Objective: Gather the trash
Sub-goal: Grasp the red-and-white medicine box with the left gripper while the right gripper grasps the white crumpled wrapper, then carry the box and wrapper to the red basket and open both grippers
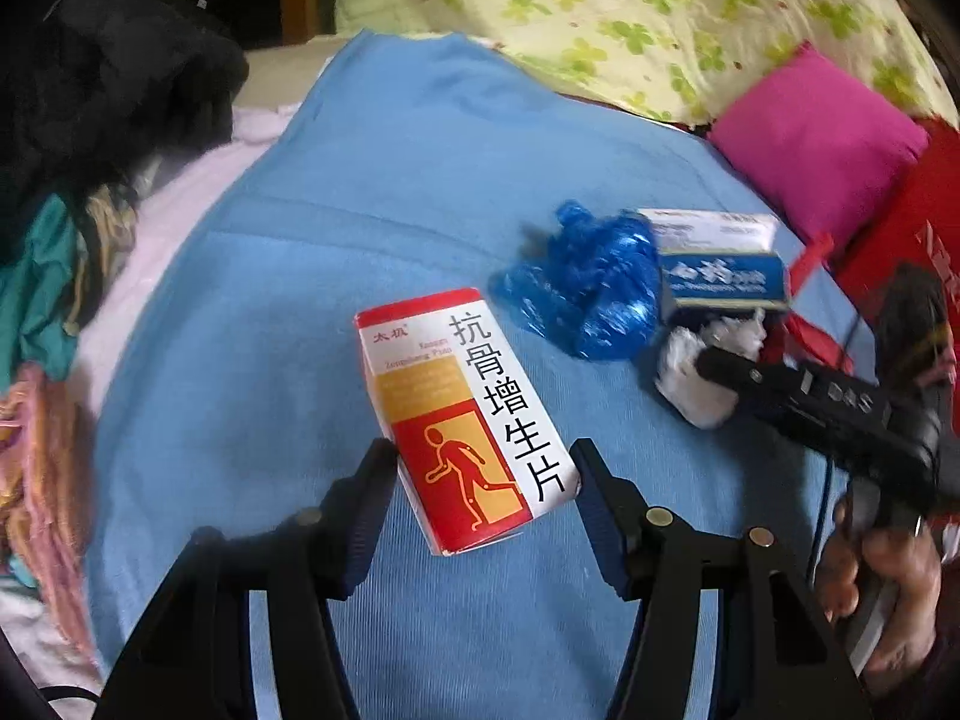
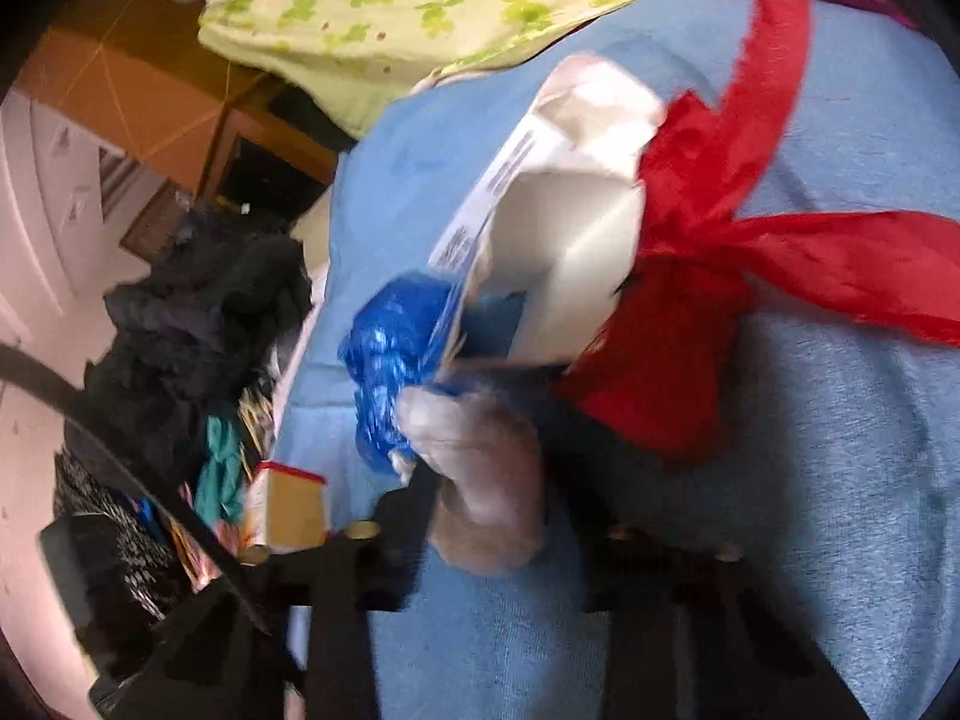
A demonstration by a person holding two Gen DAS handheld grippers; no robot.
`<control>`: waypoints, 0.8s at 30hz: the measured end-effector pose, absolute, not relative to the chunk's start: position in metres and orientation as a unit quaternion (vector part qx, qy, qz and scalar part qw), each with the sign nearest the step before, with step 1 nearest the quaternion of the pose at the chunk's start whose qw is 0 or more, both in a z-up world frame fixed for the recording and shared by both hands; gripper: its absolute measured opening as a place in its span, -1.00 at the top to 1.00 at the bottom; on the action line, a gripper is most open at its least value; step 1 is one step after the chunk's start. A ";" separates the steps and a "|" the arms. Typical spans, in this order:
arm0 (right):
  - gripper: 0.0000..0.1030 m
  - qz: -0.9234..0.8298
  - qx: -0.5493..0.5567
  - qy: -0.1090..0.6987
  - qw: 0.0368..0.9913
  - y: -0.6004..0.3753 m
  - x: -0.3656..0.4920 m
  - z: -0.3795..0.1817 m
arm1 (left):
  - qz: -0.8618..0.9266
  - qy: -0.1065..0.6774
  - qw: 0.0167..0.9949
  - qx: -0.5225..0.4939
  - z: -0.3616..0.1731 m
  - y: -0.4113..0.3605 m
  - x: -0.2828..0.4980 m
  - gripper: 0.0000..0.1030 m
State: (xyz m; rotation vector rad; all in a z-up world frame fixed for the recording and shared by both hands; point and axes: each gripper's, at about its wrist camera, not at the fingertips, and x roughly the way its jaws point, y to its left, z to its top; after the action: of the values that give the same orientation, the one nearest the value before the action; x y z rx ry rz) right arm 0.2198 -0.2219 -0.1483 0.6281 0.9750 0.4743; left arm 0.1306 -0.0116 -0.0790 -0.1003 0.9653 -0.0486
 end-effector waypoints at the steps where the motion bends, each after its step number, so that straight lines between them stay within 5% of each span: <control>1: 0.45 0.223 0.286 0.457 0.812 -0.220 0.218 -0.147 | -0.024 0.458 0.888 -0.040 -0.075 -0.015 0.125 -0.18; 24: 0.48 0.220 0.291 0.238 0.900 -0.356 0.042 -0.049 | -0.039 0.348 0.934 0.064 0.006 -0.108 0.033 -0.18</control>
State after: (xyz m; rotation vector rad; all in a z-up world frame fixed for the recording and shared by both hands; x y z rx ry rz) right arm 0.0424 -0.3564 -0.0487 0.6030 0.4916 0.4559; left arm 0.0331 -0.1078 0.0060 0.1312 0.7124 -0.0807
